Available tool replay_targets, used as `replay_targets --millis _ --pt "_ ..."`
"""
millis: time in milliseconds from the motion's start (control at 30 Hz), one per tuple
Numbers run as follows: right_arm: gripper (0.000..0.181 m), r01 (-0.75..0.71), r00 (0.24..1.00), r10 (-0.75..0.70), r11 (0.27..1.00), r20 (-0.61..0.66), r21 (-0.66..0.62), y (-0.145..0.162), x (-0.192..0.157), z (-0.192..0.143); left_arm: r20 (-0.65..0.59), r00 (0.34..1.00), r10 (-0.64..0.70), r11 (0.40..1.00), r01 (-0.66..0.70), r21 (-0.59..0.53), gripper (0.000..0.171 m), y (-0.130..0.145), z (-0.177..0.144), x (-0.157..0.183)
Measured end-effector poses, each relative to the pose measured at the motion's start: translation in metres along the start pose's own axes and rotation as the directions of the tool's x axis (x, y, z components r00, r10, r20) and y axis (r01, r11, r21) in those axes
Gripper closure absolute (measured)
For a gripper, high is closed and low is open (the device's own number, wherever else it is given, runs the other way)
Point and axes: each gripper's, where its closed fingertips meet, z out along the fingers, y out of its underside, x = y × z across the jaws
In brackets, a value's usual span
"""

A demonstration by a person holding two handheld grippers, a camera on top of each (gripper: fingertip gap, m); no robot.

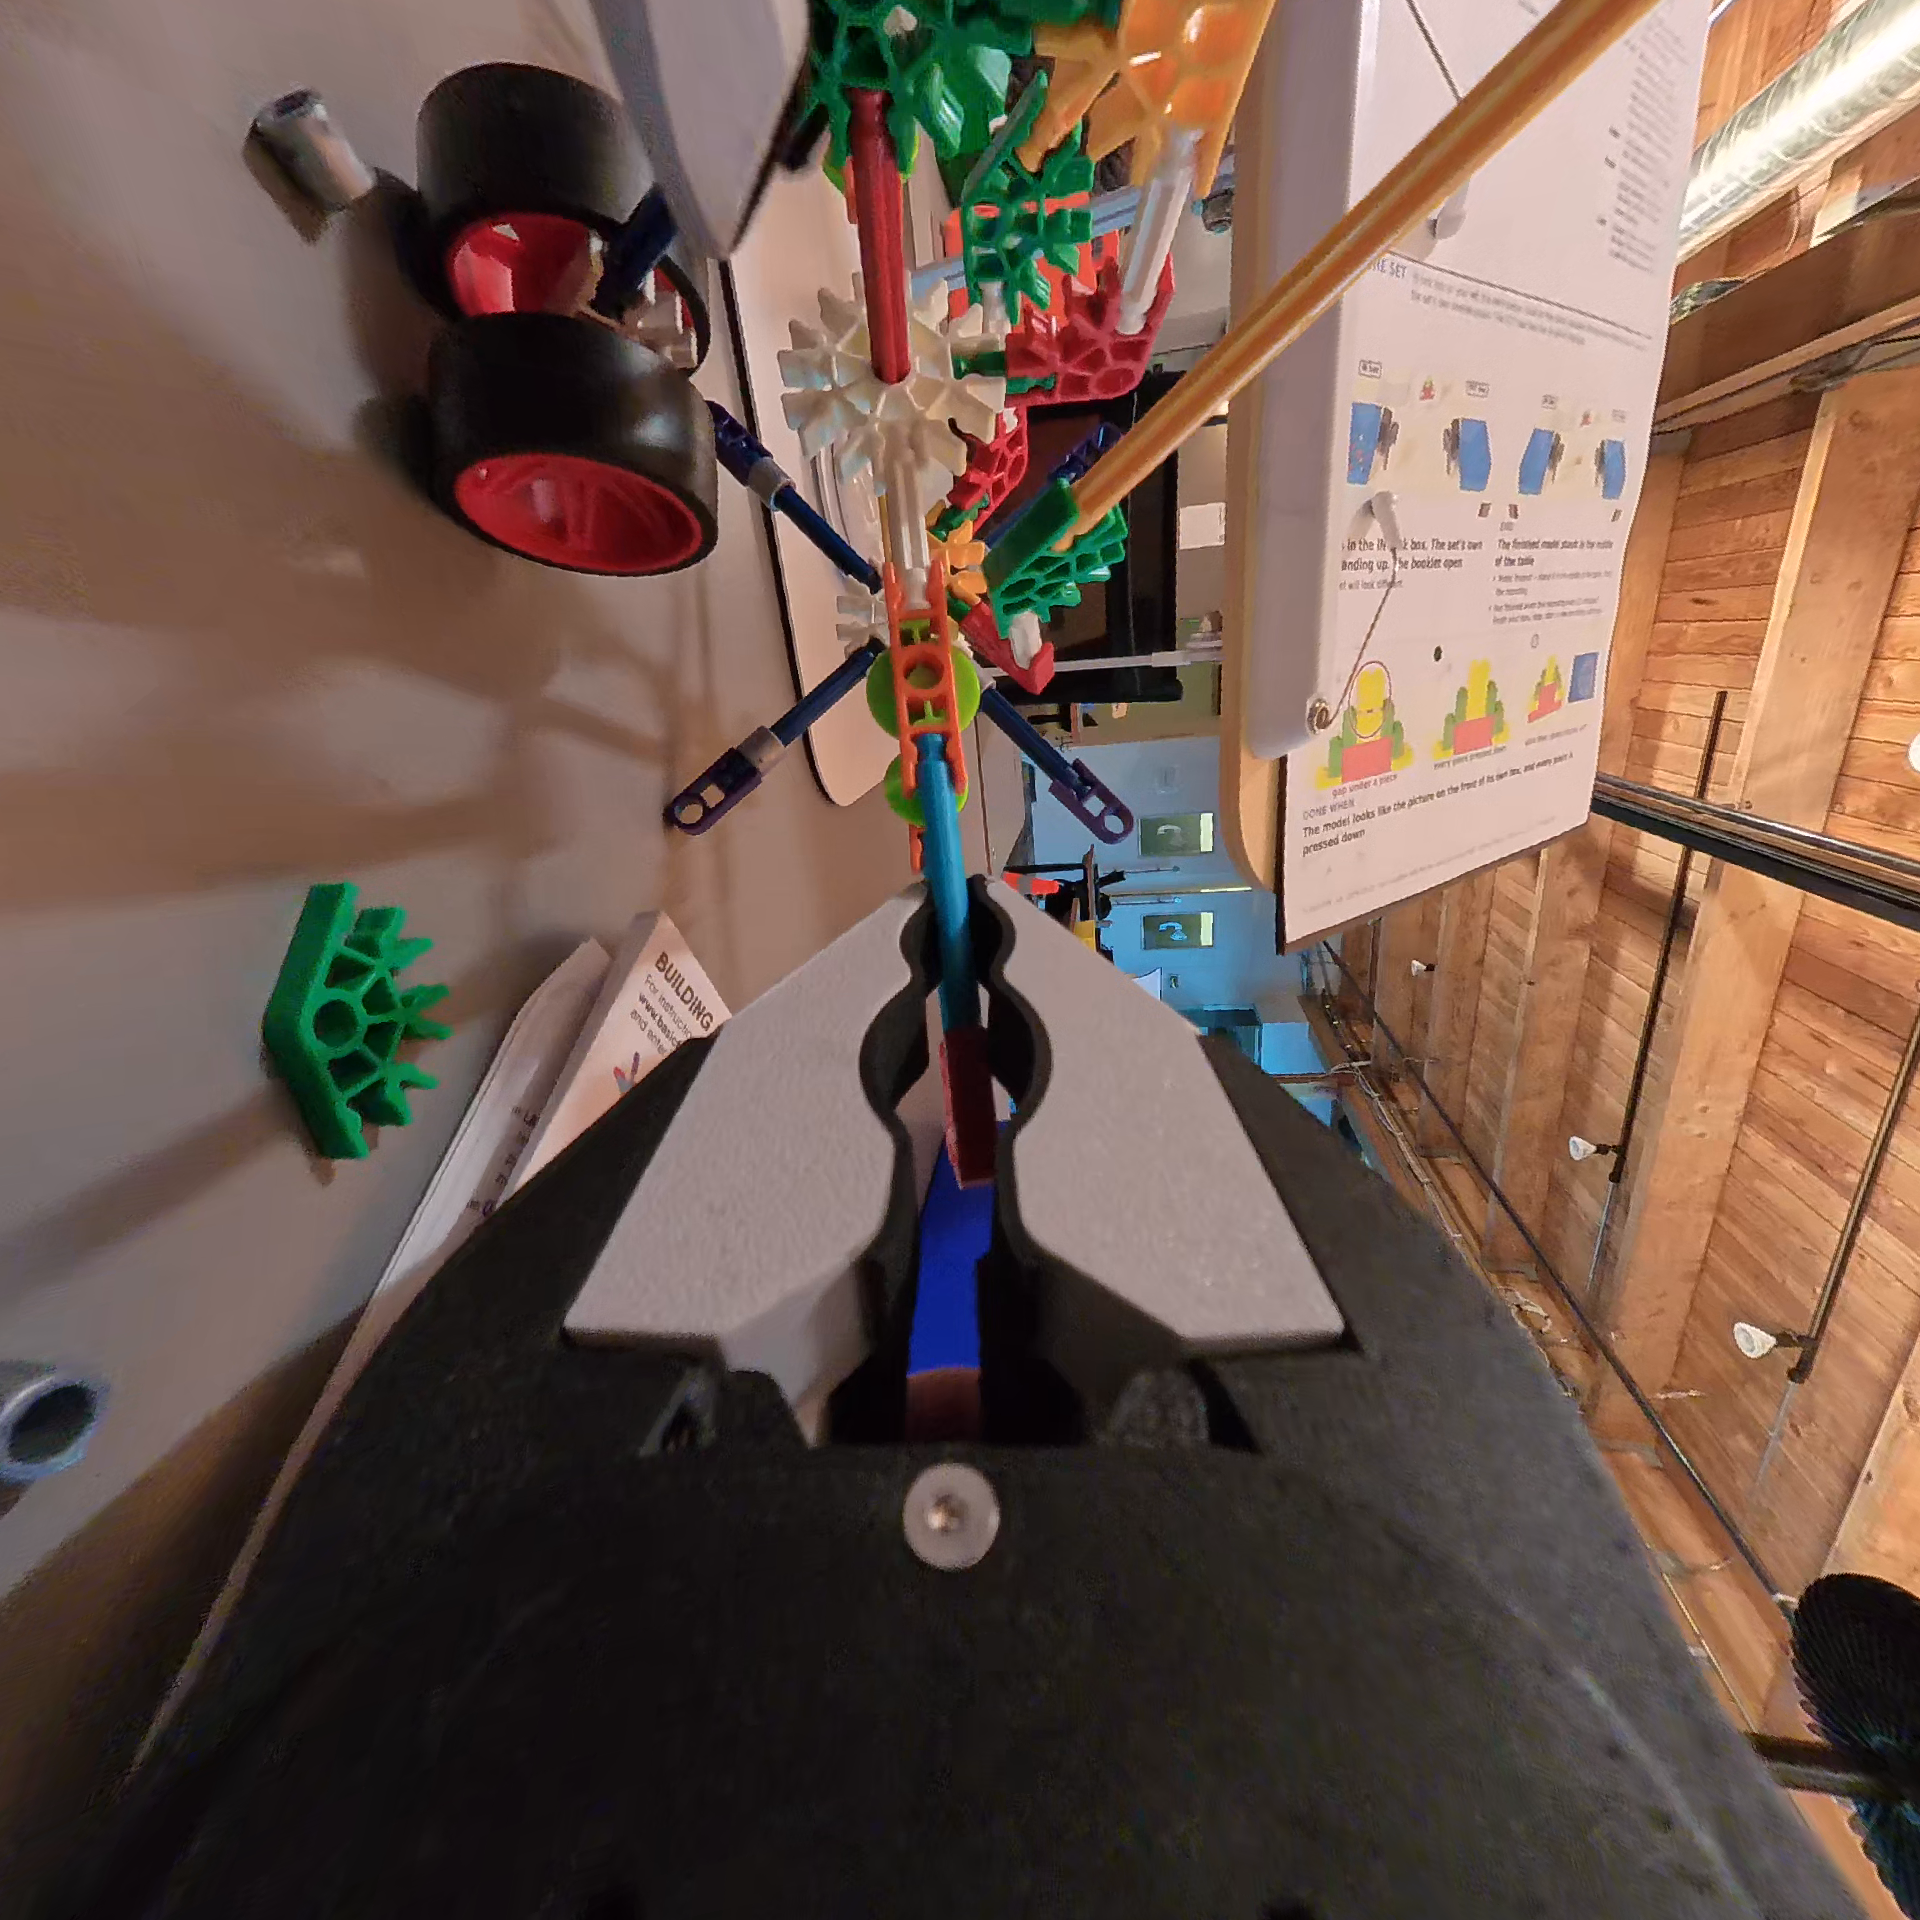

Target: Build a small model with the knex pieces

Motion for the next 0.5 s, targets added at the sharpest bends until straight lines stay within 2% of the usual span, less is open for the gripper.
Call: replay_targets --millis 67,133,233,300,433,500 --pt "0.180 -0.004 1.000 0.004 1.000 -0.005 -0.009 0.000 0.001 0.000 0.032 0.999 0.039 0.999 -0.039 -0.006 0.162 0.000 0.003 -0.003" --pt "0.180 -0.004 1.000 0.004 1.000 -0.008 -0.009 -0.002 0.001 -0.001 0.048 0.995 0.087 0.996 -0.087 -0.010 0.162 0.001 0.003 -0.005" --pt "0.180 0.008 1.000 -0.008 1.000 -0.007 0.016 -0.011 -0.002 -0.004 0.041 0.998 0.056 0.998 -0.056 -0.010 0.164 0.006 0.001 -0.015" --pt "0.179 0.017 1.000 -0.018 0.999 0.008 0.038 -0.019 -0.007 -0.006 -0.009 0.996 0.084 0.996 -0.084 0.025 0.165 0.007 0.000 -0.018" --pt "0.165 0.001 0.997 -0.014 0.985 0.072 0.171 -0.046 -0.017 -0.021 -0.161 0.987 -0.026 0.997 0.036 0.062 0.167 0.013 -0.001 -0.022" --pt "0.162 -0.041 0.994 0.013 0.967 0.111 0.252 -0.057 -0.018 -0.032 -0.165 0.986 -0.029 0.998 0.038 0.050 0.168 0.019 0.001 -0.030"
